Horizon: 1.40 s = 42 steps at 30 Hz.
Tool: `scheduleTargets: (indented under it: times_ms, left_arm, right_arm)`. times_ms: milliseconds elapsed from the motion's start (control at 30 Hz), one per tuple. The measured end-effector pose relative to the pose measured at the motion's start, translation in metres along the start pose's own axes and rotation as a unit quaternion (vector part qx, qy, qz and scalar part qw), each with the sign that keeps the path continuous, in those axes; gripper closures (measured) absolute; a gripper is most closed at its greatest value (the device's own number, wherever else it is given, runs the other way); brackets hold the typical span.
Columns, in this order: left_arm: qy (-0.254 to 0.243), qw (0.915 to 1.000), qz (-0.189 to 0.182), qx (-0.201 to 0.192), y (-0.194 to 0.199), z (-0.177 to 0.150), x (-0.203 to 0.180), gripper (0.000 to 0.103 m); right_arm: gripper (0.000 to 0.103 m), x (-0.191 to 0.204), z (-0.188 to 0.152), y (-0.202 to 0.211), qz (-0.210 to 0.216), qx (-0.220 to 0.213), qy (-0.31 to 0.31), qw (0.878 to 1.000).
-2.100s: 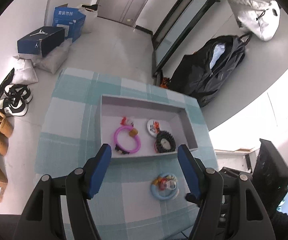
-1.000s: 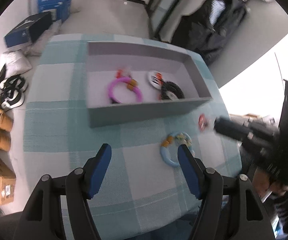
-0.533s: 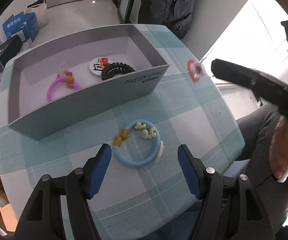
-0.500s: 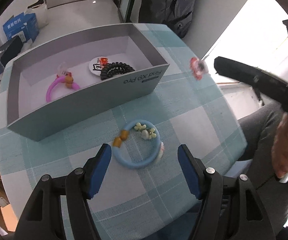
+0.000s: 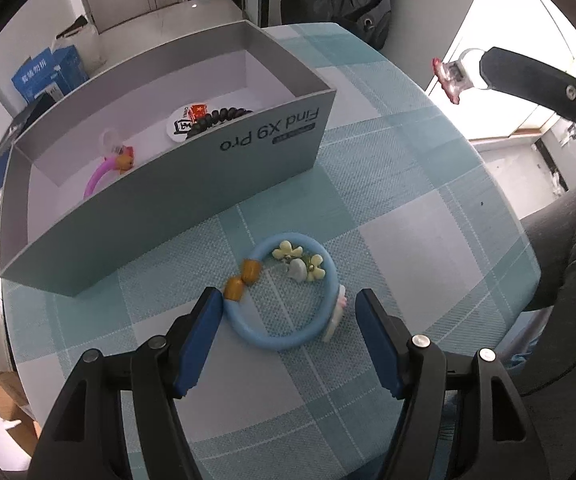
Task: Organize jewelry
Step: 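Close the left gripper on the light blue bead ring while the right holds the trinket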
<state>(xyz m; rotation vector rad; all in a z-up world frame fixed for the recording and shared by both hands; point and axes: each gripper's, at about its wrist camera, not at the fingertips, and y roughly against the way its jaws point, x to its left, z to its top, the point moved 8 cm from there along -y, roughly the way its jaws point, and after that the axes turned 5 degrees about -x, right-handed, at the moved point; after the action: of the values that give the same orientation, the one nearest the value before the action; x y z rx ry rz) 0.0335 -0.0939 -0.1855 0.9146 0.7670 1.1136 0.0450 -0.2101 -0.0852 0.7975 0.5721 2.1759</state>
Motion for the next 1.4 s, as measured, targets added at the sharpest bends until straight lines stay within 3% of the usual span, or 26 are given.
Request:
scheduleTargets:
  times_ms: [100, 400, 500, 933, 1400]
  left_arm:
    - [-0.02, 0.9996, 0.021, -0.003, -0.002, 0.002, -0.004, 0.039]
    - [-0.024, 0.9995, 0.02, -0.01, -0.002, -0.002, -0.004, 0.039]
    - [-0.026, 0.9994, 0.019, -0.012, 0.0, -0.003, -0.002, 0.046]
    - [-0.051, 0.9983, 0.018, -0.024, 0.01, -0.004, -0.012, 0.046]
    - [-0.004, 0.9983, -0.016, -0.056, 0.03, 0.01, 0.001, 0.046]
  right_arm:
    - [0.099, 0.0, 0.001, 0.0, 0.0, -0.001, -0.001, 1.0]
    - [0.099, -0.002, 0.001, 0.003, -0.001, -0.004, -0.007, 1.0]
    - [0.099, -0.002, 0.001, 0.003, -0.001, -0.005, -0.006, 1.0]
    - [0.099, -0.006, 0.001, 0.003, -0.005, -0.003, -0.015, 1.0]
    - [0.099, -0.006, 0.002, 0.002, -0.006, -0.002, -0.017, 1.0]
